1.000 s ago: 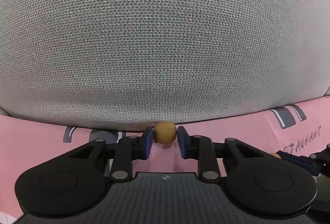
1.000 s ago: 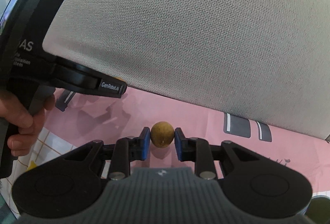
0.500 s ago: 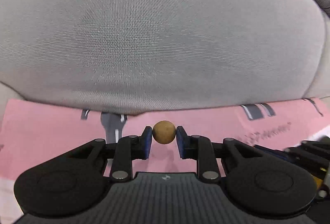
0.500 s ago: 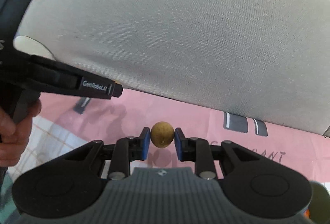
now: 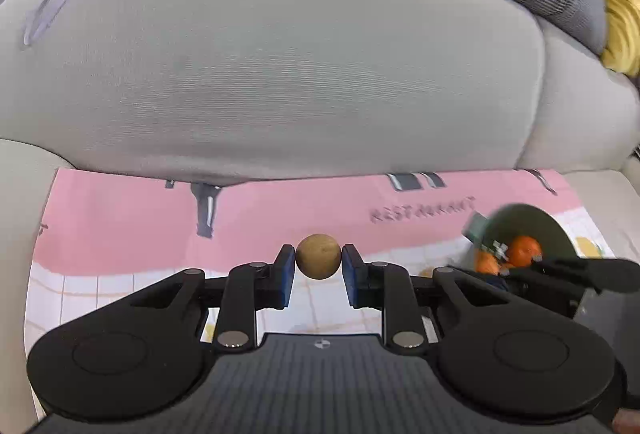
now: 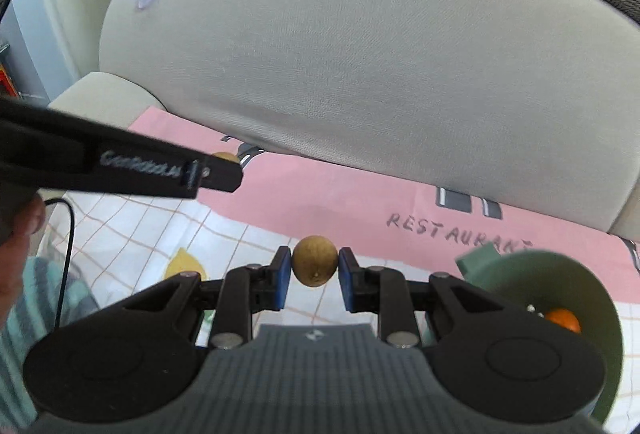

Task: Organize fruits
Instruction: 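Carry both brown nuts in the two tools over the green colander, then open both tools dropping the brown nuts into the colander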

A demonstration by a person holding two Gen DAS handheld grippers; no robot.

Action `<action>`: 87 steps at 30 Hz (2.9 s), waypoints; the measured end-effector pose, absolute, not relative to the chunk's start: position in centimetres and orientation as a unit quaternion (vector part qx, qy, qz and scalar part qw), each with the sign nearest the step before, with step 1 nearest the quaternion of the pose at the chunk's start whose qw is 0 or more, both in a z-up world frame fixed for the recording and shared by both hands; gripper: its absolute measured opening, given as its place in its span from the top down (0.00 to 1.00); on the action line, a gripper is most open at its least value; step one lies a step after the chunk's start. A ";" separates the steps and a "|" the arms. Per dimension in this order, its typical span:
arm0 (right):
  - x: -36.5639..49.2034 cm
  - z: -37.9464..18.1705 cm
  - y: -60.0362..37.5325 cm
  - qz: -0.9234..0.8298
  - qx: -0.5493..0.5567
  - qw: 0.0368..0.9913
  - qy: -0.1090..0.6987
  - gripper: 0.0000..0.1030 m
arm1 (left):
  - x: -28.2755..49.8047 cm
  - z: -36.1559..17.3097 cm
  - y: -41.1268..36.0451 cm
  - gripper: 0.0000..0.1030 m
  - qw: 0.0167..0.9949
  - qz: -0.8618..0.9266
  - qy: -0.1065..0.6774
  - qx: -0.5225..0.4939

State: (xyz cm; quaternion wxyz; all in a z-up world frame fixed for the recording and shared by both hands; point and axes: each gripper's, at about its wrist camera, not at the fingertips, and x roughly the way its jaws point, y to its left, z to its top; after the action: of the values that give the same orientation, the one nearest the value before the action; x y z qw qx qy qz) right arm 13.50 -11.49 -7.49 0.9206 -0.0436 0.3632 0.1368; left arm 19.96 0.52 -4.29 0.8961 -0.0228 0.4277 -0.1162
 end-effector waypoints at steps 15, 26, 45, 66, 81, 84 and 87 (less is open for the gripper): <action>5.1 -5.6 -16.2 0.097 -0.020 0.943 0.317 0.79 | 11.8 -1.1 -6.1 0.73 0.898 -0.184 0.398 0.040; 1.6 -5.8 -21.8 0.040 0.022 0.951 0.306 0.79 | 10.0 -1.3 -12.5 0.73 0.881 -0.242 0.394 0.095; 5.0 -9.5 -27.0 -0.011 0.001 0.943 0.332 0.79 | 14.6 -6.3 -19.4 0.73 0.842 -0.252 0.453 0.149; 8.1 -13.2 -27.1 -0.004 -0.027 0.923 0.383 0.79 | 18.1 -11.2 -19.8 0.72 0.813 -0.239 0.510 0.150; 8.5 -13.0 -26.4 -0.004 -0.045 0.917 0.396 0.70 | 17.9 -10.2 -18.9 0.51 0.823 -0.242 0.490 0.154; 8.3 -12.4 -26.3 -0.004 -0.046 0.919 0.391 0.61 | 17.5 -9.2 -18.6 0.47 0.832 -0.239 0.475 0.157; 8.0 -11.4 -26.3 -0.001 -0.038 0.922 0.385 0.50 | 17.2 -7.7 -18.0 0.43 0.845 -0.235 0.457 0.152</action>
State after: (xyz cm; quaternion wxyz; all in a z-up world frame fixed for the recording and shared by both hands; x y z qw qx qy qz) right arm 8.02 -26.26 -11.42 0.9223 -0.0383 0.3845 -0.0014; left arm 17.19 -17.98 -7.69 0.8446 0.1519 0.4566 -0.2347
